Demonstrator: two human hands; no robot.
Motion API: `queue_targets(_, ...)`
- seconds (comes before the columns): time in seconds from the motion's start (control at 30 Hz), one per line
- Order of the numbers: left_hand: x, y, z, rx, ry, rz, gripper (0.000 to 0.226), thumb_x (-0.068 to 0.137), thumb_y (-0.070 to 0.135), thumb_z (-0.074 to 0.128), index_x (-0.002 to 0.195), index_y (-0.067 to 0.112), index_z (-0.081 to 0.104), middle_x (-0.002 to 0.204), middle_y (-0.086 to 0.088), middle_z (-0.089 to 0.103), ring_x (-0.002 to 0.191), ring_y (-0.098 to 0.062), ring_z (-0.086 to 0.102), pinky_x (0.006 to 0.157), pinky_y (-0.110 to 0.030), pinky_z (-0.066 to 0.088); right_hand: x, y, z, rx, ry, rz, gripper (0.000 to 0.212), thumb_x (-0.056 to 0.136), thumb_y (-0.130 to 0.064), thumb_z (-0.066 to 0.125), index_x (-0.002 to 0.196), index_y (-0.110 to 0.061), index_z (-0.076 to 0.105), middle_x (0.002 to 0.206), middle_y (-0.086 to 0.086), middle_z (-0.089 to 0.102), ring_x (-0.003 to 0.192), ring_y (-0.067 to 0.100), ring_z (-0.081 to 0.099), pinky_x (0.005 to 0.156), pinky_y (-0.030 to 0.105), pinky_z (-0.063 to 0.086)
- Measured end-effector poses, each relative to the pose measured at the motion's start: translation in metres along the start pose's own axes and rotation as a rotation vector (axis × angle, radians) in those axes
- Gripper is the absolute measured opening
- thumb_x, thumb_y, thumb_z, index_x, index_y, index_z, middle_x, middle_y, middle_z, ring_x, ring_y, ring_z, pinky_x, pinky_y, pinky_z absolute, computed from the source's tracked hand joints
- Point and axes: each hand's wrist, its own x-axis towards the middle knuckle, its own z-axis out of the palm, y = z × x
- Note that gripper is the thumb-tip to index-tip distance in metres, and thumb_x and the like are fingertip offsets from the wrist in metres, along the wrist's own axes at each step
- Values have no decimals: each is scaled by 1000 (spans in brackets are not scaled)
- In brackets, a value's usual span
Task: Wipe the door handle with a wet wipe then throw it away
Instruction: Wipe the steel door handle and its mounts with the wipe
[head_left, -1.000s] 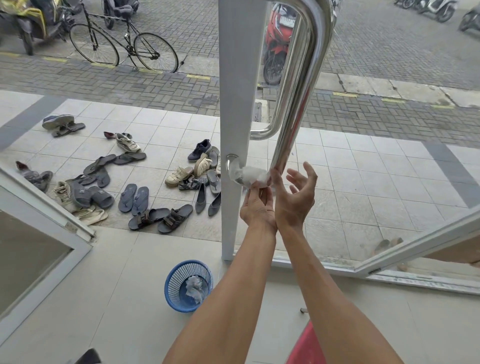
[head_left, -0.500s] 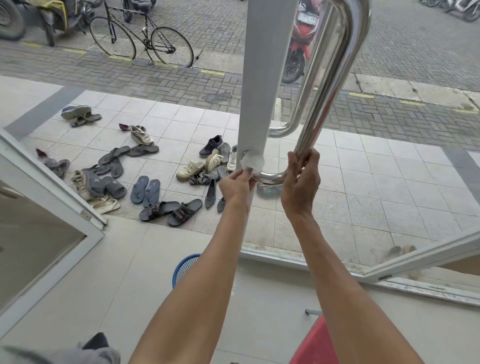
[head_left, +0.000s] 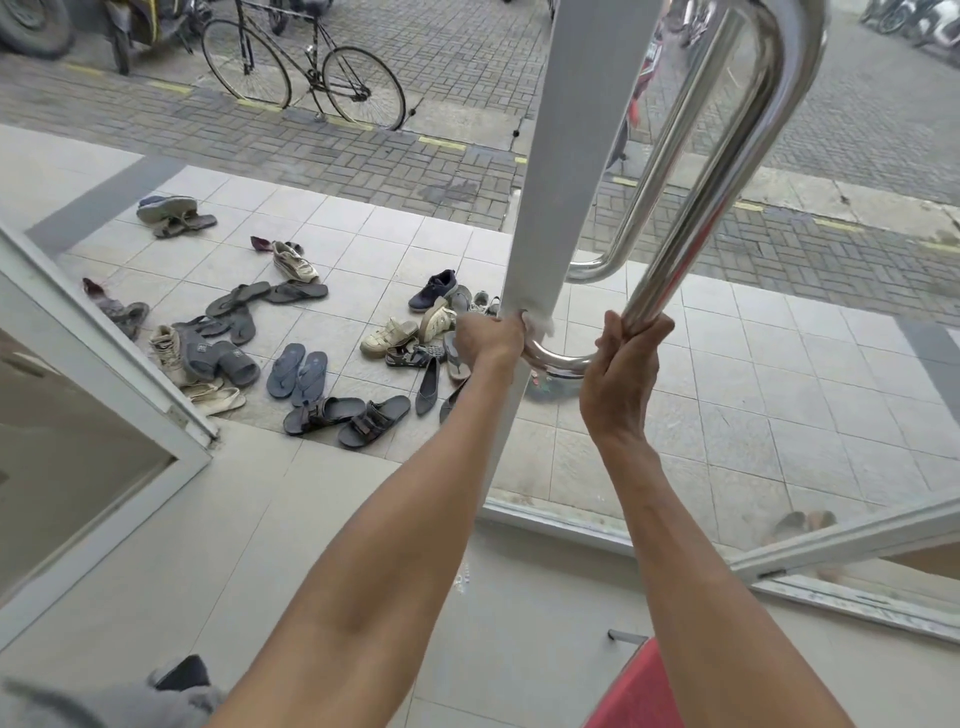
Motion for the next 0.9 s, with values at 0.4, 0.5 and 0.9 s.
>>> queue_targets(0.4,9,35,6,561,-138,114,48,62,14,87,104,3,66,101,-14,66,88,-29,69,68,-40,62,0,0,2,1,12,0,17,102,-24,41,100,-14,28,77,15,53,63,25,53,50,16,37)
queue_targets(0.5,20,35,2,332,-258,-35,49,61,8,88,102,-1,64,89,-17,69,73,-28,72,63,-41,62,0,1,2,8,9,-13,17,102,-24,41,100,-14,27,78,16,53,64,26,54,50,11,35)
queue_targets(0.9,13,-54,-2,-952,-621,-525,33,96,28,54,94,-4,62,81,-18,74,68,-28,74,68,-40,58,1,4,1,-28,-4,-26,23,103,-25,41,102,-5,30,81,15,53,67,28,56,57,33,45)
